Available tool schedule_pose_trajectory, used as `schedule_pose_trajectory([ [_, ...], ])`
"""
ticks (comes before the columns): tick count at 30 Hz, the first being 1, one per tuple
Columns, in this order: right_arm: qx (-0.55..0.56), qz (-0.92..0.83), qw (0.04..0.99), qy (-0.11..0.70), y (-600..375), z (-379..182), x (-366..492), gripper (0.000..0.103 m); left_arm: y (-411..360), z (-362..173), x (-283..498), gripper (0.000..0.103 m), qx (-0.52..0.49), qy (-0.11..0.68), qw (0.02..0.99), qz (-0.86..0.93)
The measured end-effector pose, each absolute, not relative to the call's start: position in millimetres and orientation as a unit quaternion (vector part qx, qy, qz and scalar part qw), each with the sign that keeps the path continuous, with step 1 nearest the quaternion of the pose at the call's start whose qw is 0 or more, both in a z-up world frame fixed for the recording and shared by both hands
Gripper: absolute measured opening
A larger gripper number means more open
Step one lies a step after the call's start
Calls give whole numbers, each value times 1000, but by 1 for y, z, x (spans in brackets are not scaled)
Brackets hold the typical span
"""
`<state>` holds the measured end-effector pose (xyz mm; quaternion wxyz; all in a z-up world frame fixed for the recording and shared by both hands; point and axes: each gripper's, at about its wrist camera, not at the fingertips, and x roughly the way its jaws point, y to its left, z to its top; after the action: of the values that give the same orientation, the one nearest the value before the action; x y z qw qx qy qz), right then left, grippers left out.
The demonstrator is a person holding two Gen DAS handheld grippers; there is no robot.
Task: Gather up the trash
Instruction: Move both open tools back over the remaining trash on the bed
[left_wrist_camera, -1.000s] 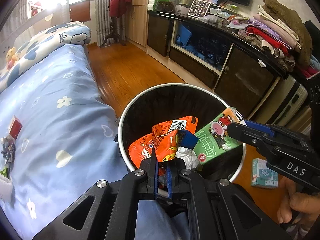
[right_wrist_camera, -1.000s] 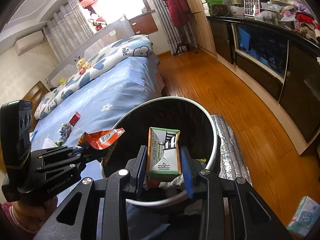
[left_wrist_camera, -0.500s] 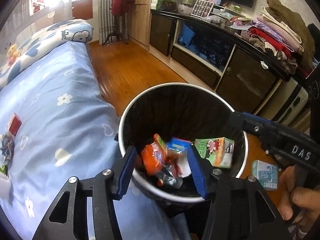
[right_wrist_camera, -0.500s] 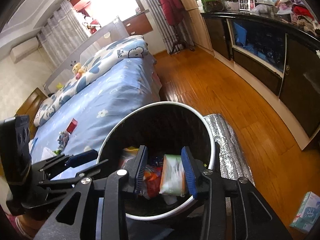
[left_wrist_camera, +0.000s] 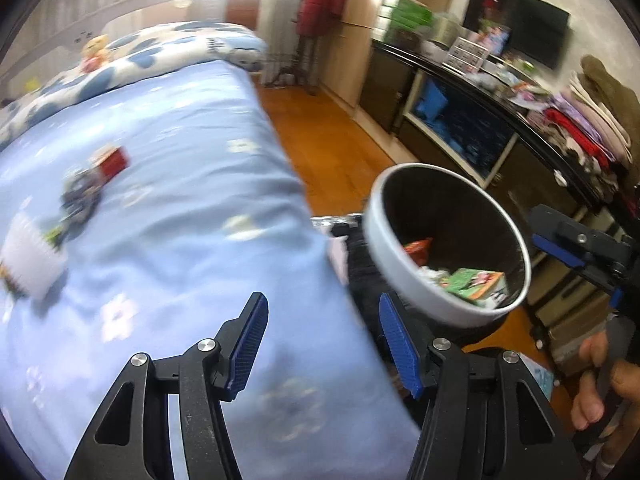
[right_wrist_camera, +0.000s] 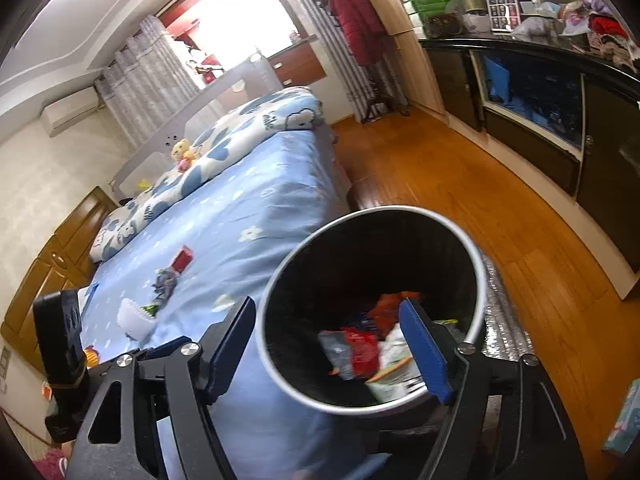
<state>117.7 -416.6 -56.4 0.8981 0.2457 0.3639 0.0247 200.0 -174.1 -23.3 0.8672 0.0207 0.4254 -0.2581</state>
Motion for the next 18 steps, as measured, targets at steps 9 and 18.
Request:
schedule_pose_trajectory([
  [9,223,87,895,376,-354,-57,130,79,-96,-25,174,58,-20,426,885,-185],
  [18,190,158,885,396,-282,-62,144,79,-23,-24,154,58,-53,425,896,-115],
])
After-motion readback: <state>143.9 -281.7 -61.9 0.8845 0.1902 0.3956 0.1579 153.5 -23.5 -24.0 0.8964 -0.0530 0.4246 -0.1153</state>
